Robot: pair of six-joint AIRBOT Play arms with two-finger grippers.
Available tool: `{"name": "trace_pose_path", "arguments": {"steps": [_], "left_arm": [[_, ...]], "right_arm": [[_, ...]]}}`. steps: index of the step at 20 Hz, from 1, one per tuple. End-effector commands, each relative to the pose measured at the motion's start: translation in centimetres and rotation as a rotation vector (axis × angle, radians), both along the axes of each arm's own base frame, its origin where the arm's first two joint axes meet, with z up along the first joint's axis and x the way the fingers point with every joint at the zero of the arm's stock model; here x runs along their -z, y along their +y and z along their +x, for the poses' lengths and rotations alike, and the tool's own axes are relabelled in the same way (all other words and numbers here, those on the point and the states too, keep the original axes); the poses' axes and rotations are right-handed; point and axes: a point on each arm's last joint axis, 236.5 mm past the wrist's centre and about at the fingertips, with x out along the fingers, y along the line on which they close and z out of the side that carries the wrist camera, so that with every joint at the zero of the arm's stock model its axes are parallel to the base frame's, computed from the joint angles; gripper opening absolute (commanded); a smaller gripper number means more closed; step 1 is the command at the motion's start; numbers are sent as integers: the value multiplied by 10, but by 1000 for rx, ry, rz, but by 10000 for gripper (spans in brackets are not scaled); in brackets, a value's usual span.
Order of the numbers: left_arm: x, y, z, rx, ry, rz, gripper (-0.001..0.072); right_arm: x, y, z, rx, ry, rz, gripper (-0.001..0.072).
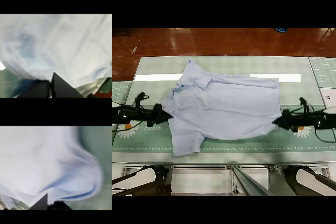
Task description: Fold the shirts.
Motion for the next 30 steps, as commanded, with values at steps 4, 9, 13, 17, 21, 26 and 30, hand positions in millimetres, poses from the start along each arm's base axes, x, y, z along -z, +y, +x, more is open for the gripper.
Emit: {"name": "trace_pose_path", "arguments": {"steps": [4,9,13,17,21,26,30], "left_arm": [[-246,9,114,-87,-688,-49,25],[-456,23,88,-173,-1188,276,25],[-536,33,12,-255,-1368,646,25],[-577,54,-73,-383,-1455,1028,25],[-579,40,-133,-406,-1465,1118,25],[-528,44,-120,-392,-1266,983,25],[-428,62,-55,-321,-980,839,25]], "right_arm": [[-239,-17,113,-57,-632,-185,21],[-425,-38,76,11,-1035,-519,21],[-499,-28,-4,74,-1239,-669,21],[-519,-16,-75,121,-1309,-746,21],[-505,-20,-108,158,-1244,-785,21],[-467,-28,-95,94,-1065,-769,21],[-418,-26,-53,-23,-904,-669,21]]}}
